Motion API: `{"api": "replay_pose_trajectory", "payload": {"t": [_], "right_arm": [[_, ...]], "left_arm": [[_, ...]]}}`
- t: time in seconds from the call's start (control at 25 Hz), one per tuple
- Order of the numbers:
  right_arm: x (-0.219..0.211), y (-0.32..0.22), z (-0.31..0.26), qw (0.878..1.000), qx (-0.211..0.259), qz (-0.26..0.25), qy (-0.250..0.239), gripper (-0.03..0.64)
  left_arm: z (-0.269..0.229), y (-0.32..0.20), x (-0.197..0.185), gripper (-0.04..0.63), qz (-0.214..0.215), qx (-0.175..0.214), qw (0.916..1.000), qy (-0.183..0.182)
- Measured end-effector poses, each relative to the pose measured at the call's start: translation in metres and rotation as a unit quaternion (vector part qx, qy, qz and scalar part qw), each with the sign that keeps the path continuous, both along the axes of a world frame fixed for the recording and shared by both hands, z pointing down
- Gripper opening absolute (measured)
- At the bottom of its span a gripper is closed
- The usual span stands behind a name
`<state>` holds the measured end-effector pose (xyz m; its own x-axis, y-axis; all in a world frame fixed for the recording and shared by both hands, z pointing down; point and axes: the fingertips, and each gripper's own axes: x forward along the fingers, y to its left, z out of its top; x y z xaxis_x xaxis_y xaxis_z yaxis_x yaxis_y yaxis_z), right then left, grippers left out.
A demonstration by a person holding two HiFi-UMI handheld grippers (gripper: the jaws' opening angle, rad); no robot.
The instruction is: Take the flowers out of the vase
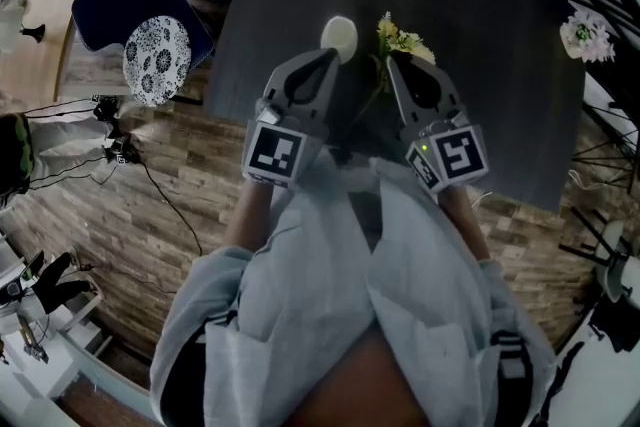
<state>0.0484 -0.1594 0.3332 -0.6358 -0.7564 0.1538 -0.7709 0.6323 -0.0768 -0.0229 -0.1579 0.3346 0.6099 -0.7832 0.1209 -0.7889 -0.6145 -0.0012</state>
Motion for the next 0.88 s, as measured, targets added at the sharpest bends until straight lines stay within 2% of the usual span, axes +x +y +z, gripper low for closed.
{"api": "replay_pose_trajectory", "payload": {"t": [0.88], "right_arm": [[0.0029, -0.0007, 0.0057, 1.000, -0.009, 0.007, 0.008, -0.005]], "left_arm": [[-0.0011, -0.0004, -0.0026, 0.002, -0.003, -0.002, 0.9999, 0.012]]}}
